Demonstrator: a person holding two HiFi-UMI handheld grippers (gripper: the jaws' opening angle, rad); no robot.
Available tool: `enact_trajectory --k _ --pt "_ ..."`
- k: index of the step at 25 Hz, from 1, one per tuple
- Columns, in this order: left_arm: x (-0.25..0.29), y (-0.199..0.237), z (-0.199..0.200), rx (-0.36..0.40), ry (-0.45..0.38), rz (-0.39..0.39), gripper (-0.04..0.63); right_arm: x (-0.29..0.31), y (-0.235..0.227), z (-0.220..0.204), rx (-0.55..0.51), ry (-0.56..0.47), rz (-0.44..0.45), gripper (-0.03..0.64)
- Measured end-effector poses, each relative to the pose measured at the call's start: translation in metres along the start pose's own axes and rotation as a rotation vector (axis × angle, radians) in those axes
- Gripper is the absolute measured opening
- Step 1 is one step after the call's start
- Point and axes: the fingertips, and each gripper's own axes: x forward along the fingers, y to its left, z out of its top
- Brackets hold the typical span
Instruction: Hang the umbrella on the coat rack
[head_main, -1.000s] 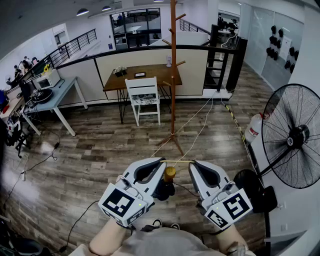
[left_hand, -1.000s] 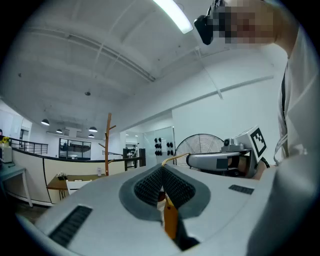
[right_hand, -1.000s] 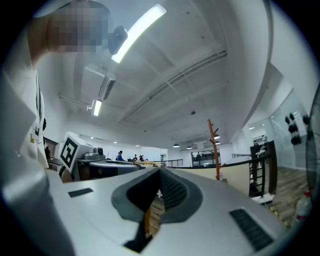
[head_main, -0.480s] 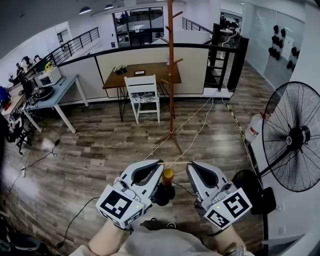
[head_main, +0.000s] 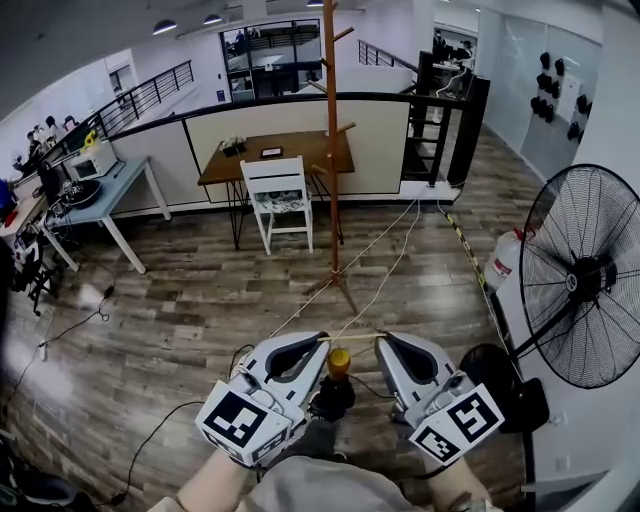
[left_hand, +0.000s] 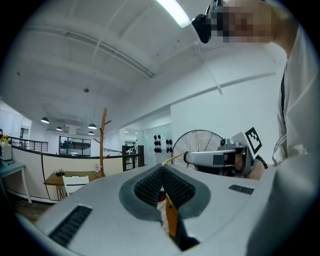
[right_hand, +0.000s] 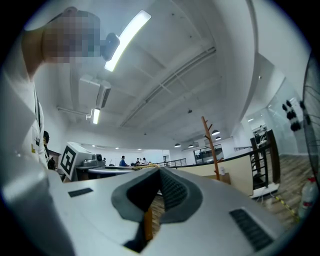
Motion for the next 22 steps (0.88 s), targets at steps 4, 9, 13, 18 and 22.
enact_trajectory --k 4,9,13,18,22 --pt "0.008 0.008 -0.003 0.004 -0.004 -0.004 0.005 0.008 -0.009 -0.005 0.003 0.005 -0.016 0.003" --pt "0.033 0.026 -0.008 0.000 0.006 -0.014 0.005 0.025 -0.033 -0.010 0.007 0.025 -0.016 0.003" --pt "0.061 0.054 -0.008 -0.005 -0.001 -0.015 0.005 0.051 -0.059 -0.010 -0.008 0.036 -0.012 0.003" --pt "0.097 0.098 -0.010 -0.016 -0.003 -0.020 0.005 0.094 -0.094 -0.011 -0.007 0.036 -0.001 0.003" --pt "0.128 0.141 -0.006 -0.014 0.015 -0.043 0.005 0.141 -0.125 -0.003 0.009 0.034 -0.008 0.003"
